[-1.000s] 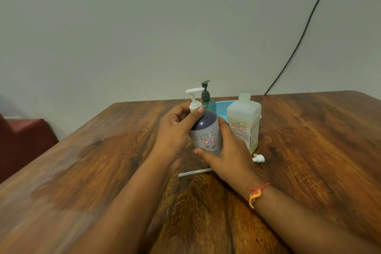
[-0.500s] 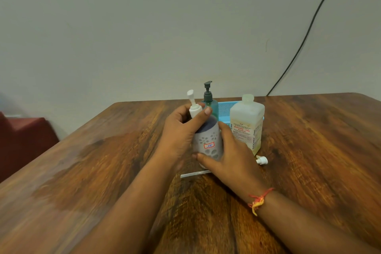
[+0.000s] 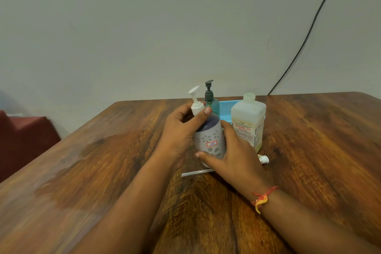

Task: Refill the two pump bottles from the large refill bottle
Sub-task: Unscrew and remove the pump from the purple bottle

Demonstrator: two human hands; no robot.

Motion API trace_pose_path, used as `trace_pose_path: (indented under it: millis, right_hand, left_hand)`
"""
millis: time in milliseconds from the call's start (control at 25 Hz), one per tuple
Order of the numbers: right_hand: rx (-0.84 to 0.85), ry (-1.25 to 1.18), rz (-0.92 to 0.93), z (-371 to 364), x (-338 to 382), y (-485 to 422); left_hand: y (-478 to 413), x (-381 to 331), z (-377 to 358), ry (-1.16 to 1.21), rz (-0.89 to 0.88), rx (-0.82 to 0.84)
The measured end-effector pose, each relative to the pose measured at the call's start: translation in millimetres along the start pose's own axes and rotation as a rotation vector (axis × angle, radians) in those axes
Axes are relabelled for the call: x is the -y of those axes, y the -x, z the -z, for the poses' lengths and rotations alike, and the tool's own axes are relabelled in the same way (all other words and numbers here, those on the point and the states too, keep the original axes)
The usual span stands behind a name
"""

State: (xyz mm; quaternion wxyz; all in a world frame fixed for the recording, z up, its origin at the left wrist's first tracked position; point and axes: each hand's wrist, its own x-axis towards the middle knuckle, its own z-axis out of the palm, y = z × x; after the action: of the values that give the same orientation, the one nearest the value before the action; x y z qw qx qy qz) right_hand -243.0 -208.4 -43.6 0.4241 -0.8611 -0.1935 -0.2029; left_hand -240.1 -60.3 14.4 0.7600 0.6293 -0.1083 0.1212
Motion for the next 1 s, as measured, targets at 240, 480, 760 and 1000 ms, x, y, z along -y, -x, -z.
trace_pose_path:
  millis: [240,480,760,1000]
  right_hand:
    - [-0.019,-0.023,-0.04,-0.1,-4.1,-1.4]
    - [0.007,0.008,-0.01,2.0,-3.2,-1.8]
    - [0.035,0.041,0.003,3.9,-4.0,-1.1]
    - [0.06,0.061,0.016,3.3,-4.5,-0.9]
  left_hand:
    - [-4.7,5.3,4.4,-0.009,-0.041,-0.066]
    - [-6.3,0.3,6.4,0.134,-0.079,-0.072]
    - [-14.6,-13.7,24.4,0.494,-0.073,-0.163]
    - [-20.2,-20.5,42.3,0.712,-0.087,-0.312]
